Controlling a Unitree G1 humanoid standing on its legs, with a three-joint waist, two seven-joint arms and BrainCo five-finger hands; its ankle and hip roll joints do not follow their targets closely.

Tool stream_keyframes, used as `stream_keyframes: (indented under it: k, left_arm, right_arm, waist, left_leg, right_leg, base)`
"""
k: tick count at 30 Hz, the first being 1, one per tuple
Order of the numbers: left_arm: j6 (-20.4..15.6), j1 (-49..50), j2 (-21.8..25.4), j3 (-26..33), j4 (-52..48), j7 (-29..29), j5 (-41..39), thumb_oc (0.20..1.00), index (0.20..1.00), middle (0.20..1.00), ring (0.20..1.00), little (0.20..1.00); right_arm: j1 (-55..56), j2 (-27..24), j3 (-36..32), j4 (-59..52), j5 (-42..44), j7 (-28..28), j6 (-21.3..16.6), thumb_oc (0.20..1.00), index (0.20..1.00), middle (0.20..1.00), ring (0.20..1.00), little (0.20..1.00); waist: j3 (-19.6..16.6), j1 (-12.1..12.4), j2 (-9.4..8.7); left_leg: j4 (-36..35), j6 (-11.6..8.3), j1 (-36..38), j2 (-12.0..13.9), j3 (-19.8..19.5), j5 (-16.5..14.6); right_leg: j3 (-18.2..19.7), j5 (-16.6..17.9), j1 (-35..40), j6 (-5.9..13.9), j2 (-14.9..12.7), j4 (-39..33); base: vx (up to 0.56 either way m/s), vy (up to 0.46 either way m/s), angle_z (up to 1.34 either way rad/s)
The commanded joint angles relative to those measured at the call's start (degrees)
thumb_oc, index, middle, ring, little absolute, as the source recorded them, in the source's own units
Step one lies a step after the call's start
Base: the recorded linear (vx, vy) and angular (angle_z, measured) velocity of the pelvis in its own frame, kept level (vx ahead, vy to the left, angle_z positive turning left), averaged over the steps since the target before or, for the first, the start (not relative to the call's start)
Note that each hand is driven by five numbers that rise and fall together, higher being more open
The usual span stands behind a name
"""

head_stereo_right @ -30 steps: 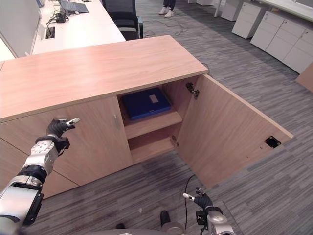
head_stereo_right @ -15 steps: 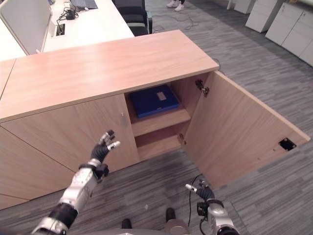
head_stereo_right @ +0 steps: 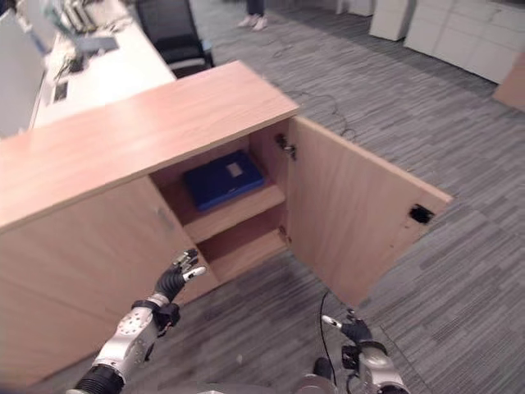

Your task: Put the empty folder in the office cabinet

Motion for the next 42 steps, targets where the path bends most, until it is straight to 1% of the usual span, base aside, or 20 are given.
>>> stream_keyframes:
  k: [1, 2, 3, 4, 6, 7, 8, 9, 11, 14, 19, 21, 22, 25, 27, 28, 30, 31, 35, 42]
  left_arm:
    - [-2.2, -3.6, 2.6, 1.3, 0.3, 0.1, -1.1, 1.000, 1.000, 1.000, 1.000, 1.000]
    - [-2.2, -3.7, 2.6, 1.4, 0.3, 0.0, -1.1, 1.000, 1.000, 1.000, 1.000, 1.000]
    - [-2.2, -3.5, 2.2, 1.7, 0.7, 0.3, -1.6, 1.000, 1.000, 1.000, 1.000, 1.000]
    - [-2.4, -3.6, 2.0, 1.5, 1.0, 0.5, -1.8, 1.000, 1.000, 1.000, 1.000, 1.000]
    - [-2.6, -3.7, 1.4, 1.4, 1.7, 0.8, -2.1, 1.000, 1.000, 1.000, 1.000, 1.000]
    - [-2.9, -3.6, 1.2, 1.3, 2.0, 1.0, -2.2, 1.000, 1.000, 1.000, 1.000, 1.000]
    - [-2.9, -3.6, 1.1, 1.3, 2.0, 1.0, -2.2, 1.000, 1.000, 1.000, 1.000, 1.000]
    - [-3.0, -3.8, 0.7, 0.7, 2.7, 1.2, -2.0, 1.000, 1.000, 1.000, 1.000, 1.000]
    - [-3.1, -4.2, 0.7, 0.4, 3.1, 1.1, -2.0, 1.000, 1.000, 1.000, 1.000, 1.000]
    - [-3.3, -3.7, 1.0, 0.4, 2.8, 0.8, -1.8, 1.000, 1.000, 1.000, 1.000, 1.000]
    - [-3.1, -2.7, 2.0, 0.8, 2.4, 0.3, -1.0, 1.000, 1.000, 1.000, 1.000, 1.000]
    - [-2.9, -2.8, 2.6, 1.0, 2.3, 0.2, -0.6, 1.000, 1.000, 1.000, 1.000, 1.000]
    - [-2.9, -2.9, 3.4, 1.2, 2.0, -0.1, -0.3, 1.000, 1.000, 1.000, 1.000, 1.000]
    - [-2.6, -3.5, 5.7, 1.4, 1.5, -0.5, -0.3, 1.000, 1.000, 1.000, 1.000, 1.000]
    - [-2.5, -3.6, 5.7, 1.4, 1.5, -0.5, -0.3, 1.000, 1.000, 1.000, 1.000, 1.000]
    - [-2.5, -3.8, 6.7, 1.3, 1.5, -1.0, -0.4, 1.000, 1.000, 1.000, 1.000, 1.000]
    - [-2.3, -3.9, 7.4, 0.9, 1.5, -1.8, -0.6, 1.000, 1.000, 1.000, 1.000, 1.000]
    - [-2.3, -3.9, 7.4, 0.9, 1.5, -1.8, -0.6, 1.000, 1.000, 1.000, 1.000, 1.000]
    - [-2.2, -4.0, 8.2, -0.5, 1.1, -2.8, -0.9, 1.000, 1.000, 1.000, 1.000, 1.000]
    - [-2.2, -2.8, 8.2, -0.5, -0.6, -2.9, -1.3, 1.000, 1.000, 1.000, 1.000, 1.000]
  right_arm:
    - [-3.7, 2.5, 1.0, 1.0, -1.1, 0.6, -1.5, 1.000, 1.000, 1.000, 1.000, 1.000]
    - [-3.7, 2.5, 1.0, 1.0, -1.1, 0.6, -1.5, 1.000, 1.000, 1.000, 1.000, 1.000]
    - [-4.1, 1.8, 1.0, 0.9, -1.1, 0.4, -1.4, 1.000, 1.000, 1.000, 1.000, 1.000]
    - [-4.2, 1.6, 1.1, 0.9, -0.9, 0.3, -1.3, 1.000, 1.000, 1.000, 1.000, 1.000]
    - [-4.3, 0.9, 0.8, 1.5, -0.4, 0.2, -1.2, 1.000, 1.000, 1.000, 1.000, 1.000]
    - [-4.5, 0.7, 0.7, 1.9, 0.0, 0.2, -1.3, 1.000, 1.000, 1.000, 1.000, 1.000]
    - [-4.5, 0.7, 0.7, 1.9, 0.0, 0.2, -1.3, 1.000, 1.000, 1.000, 1.000, 1.000]
    - [-5.3, 0.4, 0.2, 2.9, 0.6, -0.1, -1.5, 1.000, 1.000, 1.000, 1.000, 1.000]
    - [-5.5, 0.5, 0.0, 3.2, 0.9, -0.2, -1.6, 1.000, 1.000, 1.000, 1.000, 1.000]
    - [-5.4, 1.1, -0.7, 4.5, 0.8, -0.1, -1.6, 1.000, 1.000, 1.000, 1.000, 1.000]
    - [-4.8, 1.9, -2.4, 5.2, 1.2, -0.1, -1.4, 1.000, 1.000, 1.000, 1.000, 1.000]
    - [-4.9, 1.6, -3.7, 5.3, 2.3, -0.2, -1.3, 1.000, 1.000, 1.000, 1.000, 1.000]
    - [-5.8, 0.7, -4.6, 6.3, 2.8, -0.3, -1.2, 1.000, 1.000, 1.000, 1.000, 1.000]
    - [-9.3, -2.9, -6.2, 6.9, 3.8, -0.6, -1.3, 1.000, 1.000, 1.000, 1.000, 1.000]
    - [-9.4, -2.9, -6.2, 7.0, 3.8, -0.5, -1.4, 1.000, 1.000, 1.000, 1.000, 1.000]
    - [-11.6, -5.4, -6.9, 8.3, 4.4, -0.6, -1.4, 1.000, 1.000, 1.000, 1.000, 1.000]
    - [-13.4, -9.0, -8.4, 10.7, 5.7, -0.7, -1.3, 1.000, 1.000, 1.000, 1.000, 1.000]
    - [-13.4, -9.1, -8.4, 10.8, 5.8, -0.6, -1.3, 1.000, 1.000, 1.000, 1.000, 1.000]
    - [-15.8, -16.4, -10.8, 13.4, 8.0, -0.8, -1.4, 1.000, 1.000, 1.000, 1.000, 1.000]
    - [-17.8, -20.8, -11.6, 12.8, 9.1, -0.7, -1.7, 1.000, 1.000, 1.000, 1.000, 1.000]
  waist:
    - [1.6, 0.3, -4.23]
    - [1.6, 0.2, -4.11]
    - [2.5, 0.0, -4.83]
    - [2.7, -0.1, -5.14]
    - [2.8, 0.4, -5.79]
    - [2.6, 1.0, -5.94]
    - [2.7, 1.0, -6.01]
    - [2.8, 2.3, -5.65]
    - [3.2, 2.6, -5.67]
    - [2.3, 2.4, -4.94]
    - [0.9, 2.2, -5.60]
    - [0.5, 2.3, -6.10]
    - [0.5, 2.7, -6.55]
    - [1.8, 3.4, -6.70]
    - [1.8, 3.4, -6.71]
    - [2.3, 3.9, -6.73]
    - [2.0, 4.2, -7.31]
    - [2.1, 4.1, -7.25]
    - [1.0, 4.1, -7.76]
    - [0.0, 4.4, -7.83]
  left_leg:
    - [9.3, -2.79, -2.2, -0.7, -1.4, -1.1]
    - [9.7, -2.94, -2.4, -0.4, -1.6, -1.2]
    - [16.5, -3.02, -4.8, 0.3, -4.0, 1.4]
    - [17.8, -2.86, -5.5, 0.5, -5.0, 2.2]
    - [14.9, -1.79, -7.4, -1.9, -7.5, -0.1]
    - [10.2, -1.25, -7.9, -4.4, -9.7, -3.5]
    - [10.1, -1.16, -7.7, -4.5, -9.6, -3.6]
    - [4.0, -1.30, -10.6, -7.6, -12.4, -3.1]
    - [3.7, -1.40, -11.7, -7.9, -12.4, -2.4]
    - [0.5, -0.27, -8.7, -8.4, -11.8, -3.4]
    - [-3.2, 1.96, -5.2, -10.6, -10.4, -4.3]
    - [-3.6, 2.92, -4.9, -11.6, -10.2, -5.0]
    - [-3.6, 3.78, -4.7, -12.3, -9.9, -5.7]
    - [-3.6, 5.24, -3.7, -12.2, -9.4, -6.4]
    - [-3.6, 5.26, -3.7, -12.2, -9.3, -6.4]
    - [-3.6, 5.72, -3.1, -12.2, -9.2, -6.8]
    - [-3.6, 5.89, -2.1, -13.0, -10.1, -7.7]
    - [-3.6, 5.89, -2.0, -13.0, -10.2, -7.7]
    - [-3.6, 5.70, -1.6, -13.4, -11.6, -8.0]
    - [-3.6, 5.18, -1.2, -13.3, -12.0, -8.3]
  right_leg:
    - [3.0, -4.2, 1.0, 2.18, -1.1, 1.0]
    - [2.9, -4.3, 1.1, 2.05, -1.0, 1.0]
    - [3.9, -4.9, 1.9, 0.85, -0.6, 1.0]
    - [4.5, -5.4, 2.4, 0.67, -0.5, 0.8]
    - [6.9, -6.0, 3.0, 1.25, -0.9, 0.4]
    - [7.8, -6.4, 3.3, 1.98, -1.3, 0.1]
    - [7.9, -6.5, 3.4, 2.09, -1.4, 0.1]
    - [9.1, -7.0, 4.4, 2.77, -1.3, 0.1]
    - [9.6, -7.4, 4.9, 2.89, -1.4, 0.1]
    - [9.7, -7.5, 5.4, 3.27, -1.0, 0.1]
    - [11.1, -7.1, 5.8, 4.17, -2.2, 1.6]
    - [11.7, -7.5, 4.8, 4.68, -2.9, 4.4]
    - [12.2, -8.1, 3.2, 5.45, -3.2, 8.1]
    - [11.3, -7.9, -1.0, 7.12, -2.5, 16.7]
    - [11.4, -8.0, -1.2, 7.15, -2.5, 17.0]
    - [10.5, -6.5, -2.8, 8.09, -2.7, 20.8]
    - [10.4, -6.0, -2.5, 7.76, -2.7, 18.7]
    - [10.2, -6.0, -2.3, 7.76, -2.7, 18.6]
    - [11.6, -6.8, -0.3, 5.86, -2.1, 10.4]
    - [10.7, -5.7, 1.8, 5.94, -2.5, 8.0]
  base:
    - [0.04, -0.123, -0.32]
    - [0.09, -0.159, -0.47]
    - [0.10, -0.133, -0.56]
    - [0.19, -0.136, -0.75]
    - [0.22, -0.006, -0.75]
    - [0.17, 0.039, -0.68]
    - [0.27, 0.084, -0.90]
    - [0.17, 0.060, -0.44]
    - [0.13, 0.052, -0.24]
    - [0.13, 0.105, -0.32]
    - [0.13, 0.170, -0.34]
    - [0.07, 0.193, 0.03]
    - [0.04, 0.195, 0.06]
    - [0.01, 0.149, -0.01]
    - [0.00, 0.036, -0.17]
    - [0.06, 0.063, -0.18]
    - [0.10, 0.044, -0.05]
    - [0.08, 0.005, 0.11]
    - [0.09, -0.025, 0.26]
    - [0.06, -0.044, 0.06]
